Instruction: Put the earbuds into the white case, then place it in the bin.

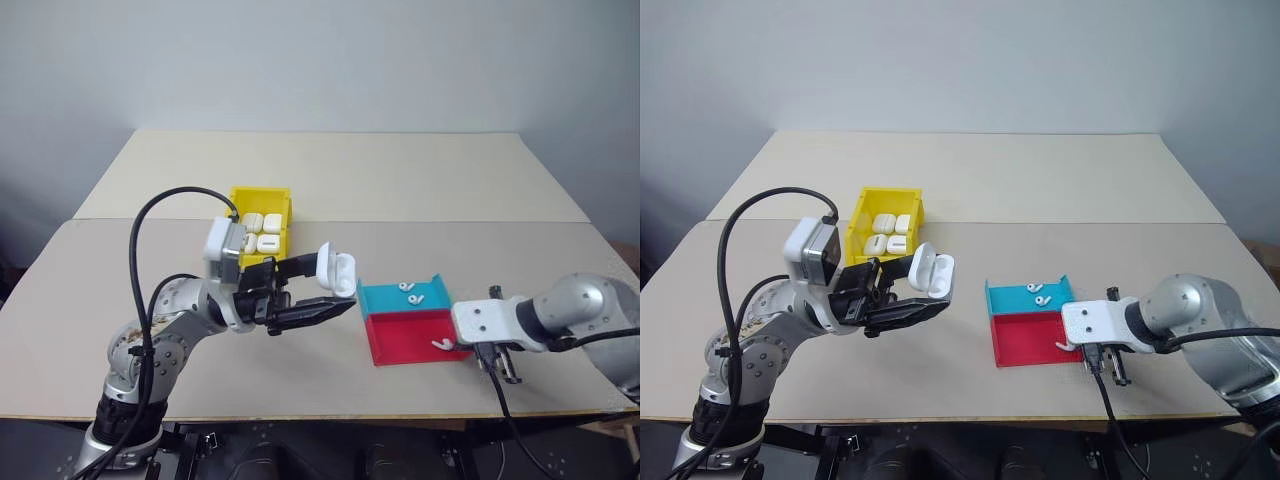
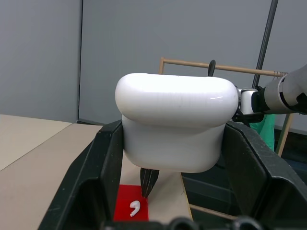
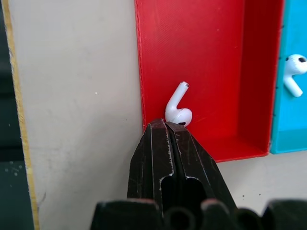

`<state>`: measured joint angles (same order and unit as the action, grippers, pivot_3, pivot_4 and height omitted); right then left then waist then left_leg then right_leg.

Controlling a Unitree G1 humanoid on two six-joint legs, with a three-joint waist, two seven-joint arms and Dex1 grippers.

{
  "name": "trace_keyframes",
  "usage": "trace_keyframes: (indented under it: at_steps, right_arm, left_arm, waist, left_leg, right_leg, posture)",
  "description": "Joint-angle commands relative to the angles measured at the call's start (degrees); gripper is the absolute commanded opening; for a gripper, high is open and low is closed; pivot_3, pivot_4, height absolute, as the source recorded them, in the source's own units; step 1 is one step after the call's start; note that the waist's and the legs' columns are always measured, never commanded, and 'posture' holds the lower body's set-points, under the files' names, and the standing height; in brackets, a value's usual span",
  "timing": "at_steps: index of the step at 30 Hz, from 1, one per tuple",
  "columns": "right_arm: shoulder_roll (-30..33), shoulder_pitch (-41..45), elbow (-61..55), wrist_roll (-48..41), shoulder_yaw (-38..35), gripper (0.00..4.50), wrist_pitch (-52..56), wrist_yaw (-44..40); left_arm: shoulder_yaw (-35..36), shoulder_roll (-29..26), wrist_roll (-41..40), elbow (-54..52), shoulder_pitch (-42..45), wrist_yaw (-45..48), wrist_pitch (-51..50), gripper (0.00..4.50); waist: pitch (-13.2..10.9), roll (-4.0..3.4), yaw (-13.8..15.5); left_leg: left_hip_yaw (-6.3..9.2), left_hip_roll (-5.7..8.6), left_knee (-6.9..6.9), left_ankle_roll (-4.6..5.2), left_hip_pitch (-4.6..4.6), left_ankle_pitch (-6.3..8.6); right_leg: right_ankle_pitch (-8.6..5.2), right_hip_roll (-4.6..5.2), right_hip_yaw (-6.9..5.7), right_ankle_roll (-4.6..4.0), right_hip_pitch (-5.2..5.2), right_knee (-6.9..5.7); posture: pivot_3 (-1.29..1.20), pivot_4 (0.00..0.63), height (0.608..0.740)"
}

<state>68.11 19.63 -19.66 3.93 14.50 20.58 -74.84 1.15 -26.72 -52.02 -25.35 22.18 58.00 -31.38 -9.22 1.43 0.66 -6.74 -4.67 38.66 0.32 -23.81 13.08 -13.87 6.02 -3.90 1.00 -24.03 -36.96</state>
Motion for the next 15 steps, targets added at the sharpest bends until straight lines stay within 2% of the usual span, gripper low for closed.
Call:
trace_keyframes:
  at_steps: [1,11,15]
  right_arm:
    - [-0.5,1.4,0.0,2.8,1.5,0.04,-1.4,-0.2]
    - [-4.0,3.7,2.6,11.9,5.5,0.04,-4.1,2.8]
    - [-4.9,4.5,1.8,12.7,4.9,0.04,-4.7,2.3]
  left_arm:
    - [0.0,-0.1,-0.9,-2.6,0.1,-0.4,0.4,2.78]
    - [0.3,-0.1,-1.2,-3.7,-0.4,-1.5,0.4,2.78]
    - [0.6,-0.2,-1.7,-4.2,-0.7,-1.9,0.2,2.78]
  waist:
    - [0.0,0.0,0.0]
    - [0.0,0.0,0.0]
    - [0.0,0.0,0.0]
  left_leg:
    - [0.0,0.0,0.0,0.0,0.0,0.0]
    - [-0.01,0.0,0.0,-0.02,0.0,-0.01]
    - [-0.01,0.0,0.0,-0.18,0.0,-0.11]
  right_leg:
    - [0.0,0.0,0.0,0.0,0.0,0.0]
    - [0.0,0.0,0.0,0.0,0.0,0.0]
    - [0.0,0.0,0.0,0.0,-0.01,0.0]
  posture:
    - [0.0,0.15,0.74]
    - [0.0,0.15,0.74]
    - [0.0,0.15,0.74]
